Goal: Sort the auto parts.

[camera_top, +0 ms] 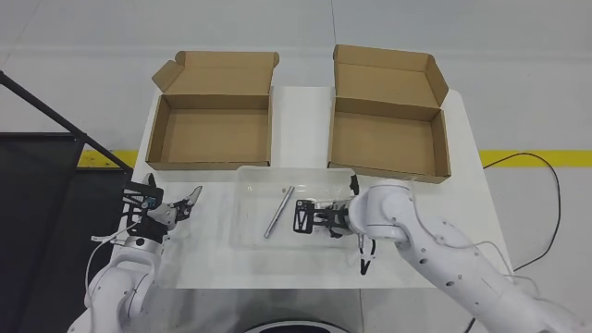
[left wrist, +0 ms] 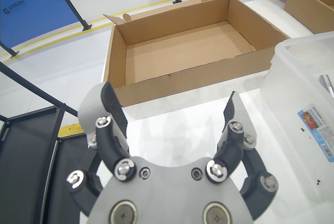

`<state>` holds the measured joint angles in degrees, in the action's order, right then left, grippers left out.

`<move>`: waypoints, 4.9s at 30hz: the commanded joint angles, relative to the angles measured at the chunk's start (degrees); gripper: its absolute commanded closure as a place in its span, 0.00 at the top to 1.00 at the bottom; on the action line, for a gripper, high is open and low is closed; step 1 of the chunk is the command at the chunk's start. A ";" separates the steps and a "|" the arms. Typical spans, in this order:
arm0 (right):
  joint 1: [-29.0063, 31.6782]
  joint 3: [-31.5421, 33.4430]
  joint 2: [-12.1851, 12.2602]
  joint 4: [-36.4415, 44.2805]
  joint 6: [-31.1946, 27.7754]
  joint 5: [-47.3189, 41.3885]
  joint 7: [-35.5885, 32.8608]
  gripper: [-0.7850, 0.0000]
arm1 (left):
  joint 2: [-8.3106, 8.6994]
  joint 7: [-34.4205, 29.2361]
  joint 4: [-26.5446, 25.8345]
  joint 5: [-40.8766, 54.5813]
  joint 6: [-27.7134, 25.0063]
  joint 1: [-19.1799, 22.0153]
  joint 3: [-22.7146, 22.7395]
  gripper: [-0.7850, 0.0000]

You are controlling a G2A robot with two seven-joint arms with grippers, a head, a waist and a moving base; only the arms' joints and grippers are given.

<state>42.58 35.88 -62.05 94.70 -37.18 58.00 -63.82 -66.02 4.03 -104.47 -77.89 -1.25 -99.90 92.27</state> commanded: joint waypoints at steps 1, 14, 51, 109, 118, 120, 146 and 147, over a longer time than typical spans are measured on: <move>-0.14 -0.10 -0.11 -0.37 -0.18 -0.17 0.07 0.08 | 0.00 0.00 0.00 0.00 0.00 0.00 0.00 1.00; 0.58 5.68 1.15 3.32 -2.27 -1.53 4.59 0.00 | 0.00 0.00 0.00 0.00 0.00 0.00 0.00 1.00; 13.08 38.25 6.25 14.40 0.21 5.32 48.29 0.00 | 0.00 0.00 0.00 0.00 0.00 0.00 0.00 1.00; -26.17 5.84 -8.22 -39.83 -3.61 1.83 15.42 0.70 | 0.00 0.00 0.00 0.00 0.00 0.00 0.00 1.00; -12.44 17.87 -1.82 -7.06 -6.96 -5.26 3.67 0.95 | 0.00 0.00 0.00 0.00 0.00 0.00 0.00 1.00; -9.32 18.98 -0.76 0.06 -4.91 -6.42 1.62 1.00 | 0.00 0.00 0.00 0.00 0.00 0.00 0.00 1.00; -0.73 19.69 2.86 22.26 3.21 -11.25 -6.50 1.00 | 0.00 0.00 0.00 0.00 0.00 0.00 0.00 1.00; -1.15 18.38 2.84 22.86 3.09 -11.26 -6.38 1.00 | 0.00 0.00 0.00 0.00 0.00 0.00 0.00 1.00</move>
<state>41.92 55.81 -59.20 116.97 -34.14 46.47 -70.13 -66.02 4.03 -104.47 -77.89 -1.25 -99.90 92.27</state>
